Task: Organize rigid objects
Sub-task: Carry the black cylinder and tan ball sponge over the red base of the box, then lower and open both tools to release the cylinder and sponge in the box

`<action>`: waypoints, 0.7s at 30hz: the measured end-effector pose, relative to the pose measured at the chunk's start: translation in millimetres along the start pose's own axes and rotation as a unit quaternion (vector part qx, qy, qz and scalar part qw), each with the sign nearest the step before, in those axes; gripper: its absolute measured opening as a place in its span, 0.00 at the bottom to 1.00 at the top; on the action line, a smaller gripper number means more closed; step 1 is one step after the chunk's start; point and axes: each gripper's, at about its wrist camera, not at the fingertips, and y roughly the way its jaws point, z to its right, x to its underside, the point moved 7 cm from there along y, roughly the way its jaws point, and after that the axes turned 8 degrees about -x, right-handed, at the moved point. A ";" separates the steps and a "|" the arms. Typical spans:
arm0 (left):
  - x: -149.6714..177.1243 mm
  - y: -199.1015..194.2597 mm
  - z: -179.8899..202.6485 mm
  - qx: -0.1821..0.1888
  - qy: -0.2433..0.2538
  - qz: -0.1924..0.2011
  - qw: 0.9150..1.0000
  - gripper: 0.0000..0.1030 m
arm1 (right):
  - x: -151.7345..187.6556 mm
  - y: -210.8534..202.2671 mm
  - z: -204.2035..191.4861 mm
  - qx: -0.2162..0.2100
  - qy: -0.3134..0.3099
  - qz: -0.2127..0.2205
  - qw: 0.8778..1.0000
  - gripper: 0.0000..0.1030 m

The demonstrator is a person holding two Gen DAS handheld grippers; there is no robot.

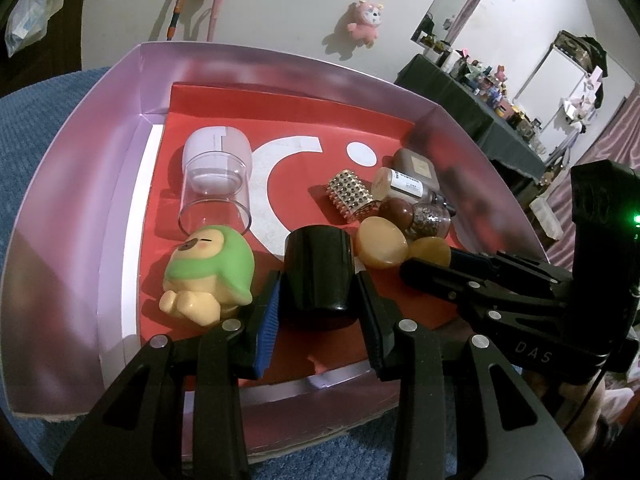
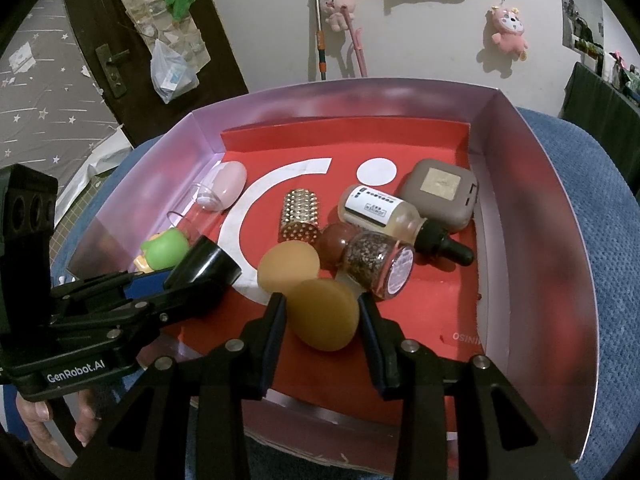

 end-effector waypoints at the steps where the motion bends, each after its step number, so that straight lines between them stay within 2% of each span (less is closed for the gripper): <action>1: 0.2 0.2 1.0 -0.001 0.001 0.000 1.000 0.34 | -0.4 0.3 0.8 0.000 0.000 0.001 1.000 0.38; 6: -0.1 -1.8 0.2 -0.009 0.008 0.002 1.000 0.34 | -1.1 -0.8 -1.9 -0.003 0.001 0.004 1.000 0.40; 10: -0.2 -4.5 1.9 -0.019 0.010 0.006 1.000 0.34 | -0.4 -3.7 -3.6 -0.005 0.000 0.008 1.000 0.49; 15: 1.0 -7.9 0.5 -0.026 0.007 0.009 1.000 0.34 | 0.5 -11.9 -5.5 -0.008 0.001 0.018 1.000 0.51; 19: 0.9 -14.1 2.5 -0.027 0.008 0.017 0.999 0.34 | 0.1 -21.0 -8.5 -0.010 0.001 0.030 1.000 0.57; 21: 1.4 -18.1 4.3 -0.030 0.012 0.021 0.999 0.36 | -0.3 -25.6 -10.8 -0.012 0.001 0.035 0.999 0.57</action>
